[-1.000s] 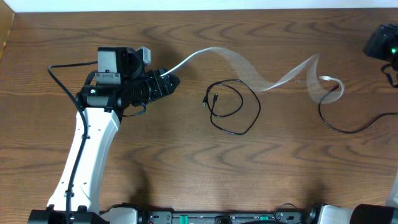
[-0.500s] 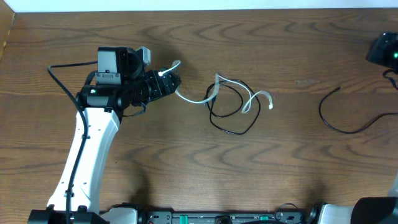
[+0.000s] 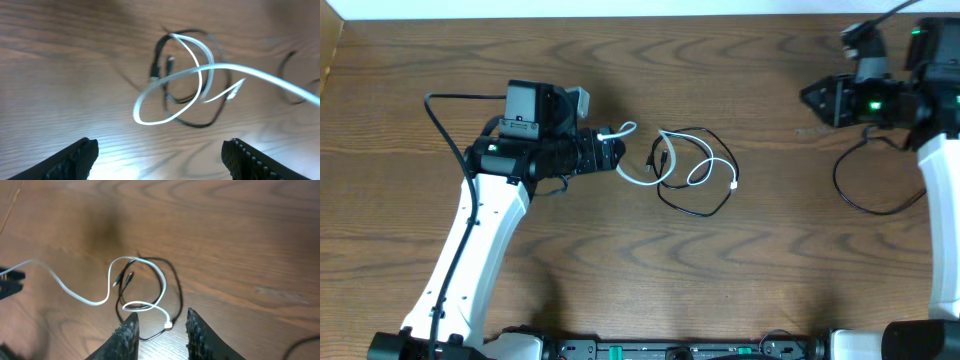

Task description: Untangle cables

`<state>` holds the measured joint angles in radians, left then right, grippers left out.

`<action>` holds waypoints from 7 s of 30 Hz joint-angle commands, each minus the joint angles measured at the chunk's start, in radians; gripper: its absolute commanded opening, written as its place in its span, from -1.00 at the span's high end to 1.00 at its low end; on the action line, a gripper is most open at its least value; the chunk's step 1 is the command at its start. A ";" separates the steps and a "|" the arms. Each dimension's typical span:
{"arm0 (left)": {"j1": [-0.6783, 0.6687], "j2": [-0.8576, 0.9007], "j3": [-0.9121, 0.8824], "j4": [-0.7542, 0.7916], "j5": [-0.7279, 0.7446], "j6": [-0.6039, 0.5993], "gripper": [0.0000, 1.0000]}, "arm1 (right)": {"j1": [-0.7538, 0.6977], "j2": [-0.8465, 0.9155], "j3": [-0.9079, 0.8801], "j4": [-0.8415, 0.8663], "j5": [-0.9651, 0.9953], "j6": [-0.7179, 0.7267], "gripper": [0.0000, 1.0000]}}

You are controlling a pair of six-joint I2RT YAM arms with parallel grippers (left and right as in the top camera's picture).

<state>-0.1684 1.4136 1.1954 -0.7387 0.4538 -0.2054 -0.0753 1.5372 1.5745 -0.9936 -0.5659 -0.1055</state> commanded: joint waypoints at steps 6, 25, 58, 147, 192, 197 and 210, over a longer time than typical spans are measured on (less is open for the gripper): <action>-0.079 -0.016 0.002 -0.035 -0.074 0.168 -0.68 | 0.169 0.008 -0.022 0.001 -0.002 -0.045 0.31; -0.090 -0.017 0.002 0.018 0.303 0.228 -0.68 | 0.431 0.008 -0.025 -0.087 -0.283 -0.656 0.11; -0.091 -0.016 0.002 -0.024 0.377 0.228 -0.68 | 0.583 0.008 -0.025 -0.013 -0.330 -0.678 0.56; 0.038 -0.016 0.002 -0.069 -0.439 -0.253 -0.69 | 0.658 0.074 -0.636 0.907 0.372 0.254 0.10; 0.039 -0.016 0.002 -0.096 -0.439 -0.253 -0.69 | 0.073 -0.211 -0.329 0.418 0.476 0.168 0.98; 0.039 -0.016 0.002 -0.095 -0.439 -0.253 -0.69 | -0.131 -0.238 -0.329 0.352 0.478 0.159 0.98; 0.038 -0.016 0.002 -0.095 -0.435 -0.253 -0.69 | -0.442 -0.091 -0.329 0.322 0.618 0.169 0.98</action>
<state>-0.1318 1.4136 1.1954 -0.8307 0.0204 -0.4492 -0.4686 1.4185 1.2369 -0.6754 -0.0303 0.0517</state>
